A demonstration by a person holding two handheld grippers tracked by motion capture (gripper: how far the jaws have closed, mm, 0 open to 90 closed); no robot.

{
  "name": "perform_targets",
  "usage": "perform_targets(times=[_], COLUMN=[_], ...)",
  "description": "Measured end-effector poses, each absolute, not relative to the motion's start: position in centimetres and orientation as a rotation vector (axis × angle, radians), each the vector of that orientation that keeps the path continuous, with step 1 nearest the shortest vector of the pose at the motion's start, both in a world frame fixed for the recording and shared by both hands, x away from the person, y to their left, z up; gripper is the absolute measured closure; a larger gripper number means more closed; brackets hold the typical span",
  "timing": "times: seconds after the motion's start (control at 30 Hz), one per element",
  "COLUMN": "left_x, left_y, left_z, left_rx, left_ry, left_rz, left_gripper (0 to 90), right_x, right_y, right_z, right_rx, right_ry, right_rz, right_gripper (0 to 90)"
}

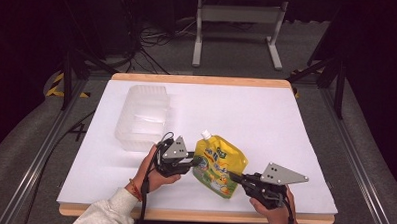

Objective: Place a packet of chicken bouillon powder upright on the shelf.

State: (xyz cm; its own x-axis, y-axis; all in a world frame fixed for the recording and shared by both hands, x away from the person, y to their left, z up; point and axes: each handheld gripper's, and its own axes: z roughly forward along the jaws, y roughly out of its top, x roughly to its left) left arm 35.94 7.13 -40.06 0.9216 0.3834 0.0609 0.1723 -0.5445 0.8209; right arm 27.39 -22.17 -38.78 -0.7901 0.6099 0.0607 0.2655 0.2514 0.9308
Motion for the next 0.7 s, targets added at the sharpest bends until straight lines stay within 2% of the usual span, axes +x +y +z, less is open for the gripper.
perform_targets(times=[0.27,0.7], left_x=[35.8,36.3], left_y=[7.4,9.3], left_z=[-39.3,-37.8], left_rx=[2.142,2.083], left_ry=[0.406,0.477], left_rz=[0.35,0.423], left_gripper=[79.9,81.9], right_x=[27.7,29.2], right_y=[-21.7,-19.7], right_z=[-38.0,-36.2], right_rx=[0.788,0.709], right_ry=[2.187,2.196], right_rz=[1.534,1.525], right_gripper=[90.0,90.0])
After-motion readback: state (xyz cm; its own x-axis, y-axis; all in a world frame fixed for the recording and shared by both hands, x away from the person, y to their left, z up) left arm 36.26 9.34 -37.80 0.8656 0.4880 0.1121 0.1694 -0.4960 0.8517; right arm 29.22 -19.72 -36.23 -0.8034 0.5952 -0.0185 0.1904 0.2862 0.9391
